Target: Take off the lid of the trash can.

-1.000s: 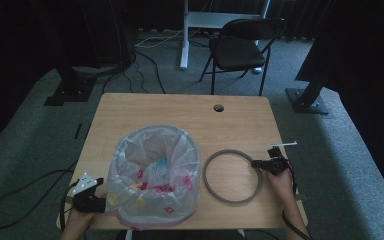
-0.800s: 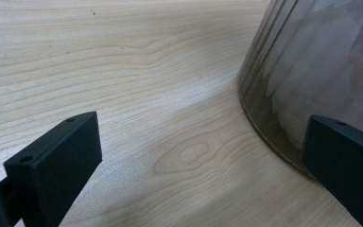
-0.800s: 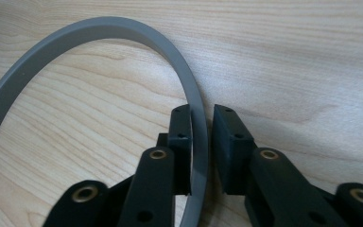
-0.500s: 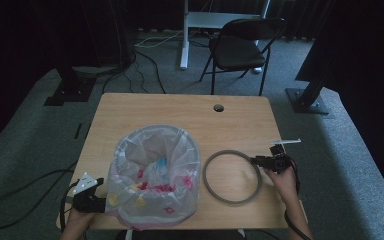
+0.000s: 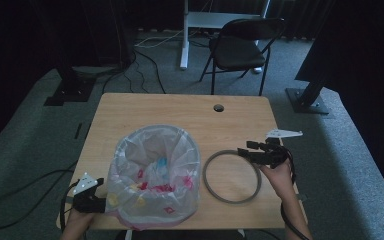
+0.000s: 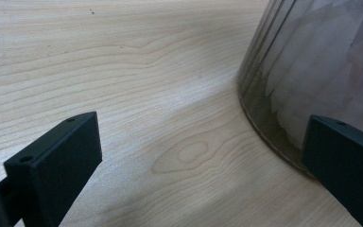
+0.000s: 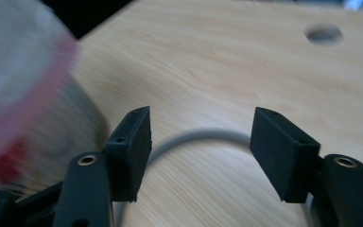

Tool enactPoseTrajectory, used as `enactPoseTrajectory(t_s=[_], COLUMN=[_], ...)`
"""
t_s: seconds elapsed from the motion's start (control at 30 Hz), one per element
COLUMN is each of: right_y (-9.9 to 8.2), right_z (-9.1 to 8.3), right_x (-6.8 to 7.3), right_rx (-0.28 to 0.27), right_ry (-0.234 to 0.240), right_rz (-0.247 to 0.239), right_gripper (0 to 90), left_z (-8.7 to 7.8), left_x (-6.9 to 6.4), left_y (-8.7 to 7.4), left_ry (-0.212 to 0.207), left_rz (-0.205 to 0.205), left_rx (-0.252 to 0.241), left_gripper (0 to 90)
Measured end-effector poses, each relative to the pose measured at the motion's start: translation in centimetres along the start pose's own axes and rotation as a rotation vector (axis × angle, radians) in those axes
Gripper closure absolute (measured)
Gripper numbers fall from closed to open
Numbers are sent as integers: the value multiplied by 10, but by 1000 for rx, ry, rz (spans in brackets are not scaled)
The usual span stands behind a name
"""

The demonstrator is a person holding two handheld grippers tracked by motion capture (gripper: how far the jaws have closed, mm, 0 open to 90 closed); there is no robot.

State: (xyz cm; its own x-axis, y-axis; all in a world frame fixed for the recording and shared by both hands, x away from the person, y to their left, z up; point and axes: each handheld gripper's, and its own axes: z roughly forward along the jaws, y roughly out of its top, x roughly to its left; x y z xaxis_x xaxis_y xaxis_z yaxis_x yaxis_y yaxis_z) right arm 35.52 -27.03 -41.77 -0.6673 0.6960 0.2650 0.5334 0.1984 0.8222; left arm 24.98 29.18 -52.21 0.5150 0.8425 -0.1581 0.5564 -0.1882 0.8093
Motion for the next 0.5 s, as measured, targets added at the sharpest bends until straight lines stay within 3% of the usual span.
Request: enactPoseTrajectory(t_s=[0.13,0.3,0.5], right_y=[19,42,68], right_z=[-5,-5,3], right_x=[23,49,76], right_rx=[-48,-96,-120], right_ry=[39,122,160], right_rz=[-57,-94,-141], right_gripper=[330,298,287], left_z=[0,0,-1], left_x=[0,0,0], left_y=[0,0,0], left_ry=[-2,-1,3], left_rz=[-1,1,7], left_rx=[-1,0,5], left_gripper=[0,0,0])
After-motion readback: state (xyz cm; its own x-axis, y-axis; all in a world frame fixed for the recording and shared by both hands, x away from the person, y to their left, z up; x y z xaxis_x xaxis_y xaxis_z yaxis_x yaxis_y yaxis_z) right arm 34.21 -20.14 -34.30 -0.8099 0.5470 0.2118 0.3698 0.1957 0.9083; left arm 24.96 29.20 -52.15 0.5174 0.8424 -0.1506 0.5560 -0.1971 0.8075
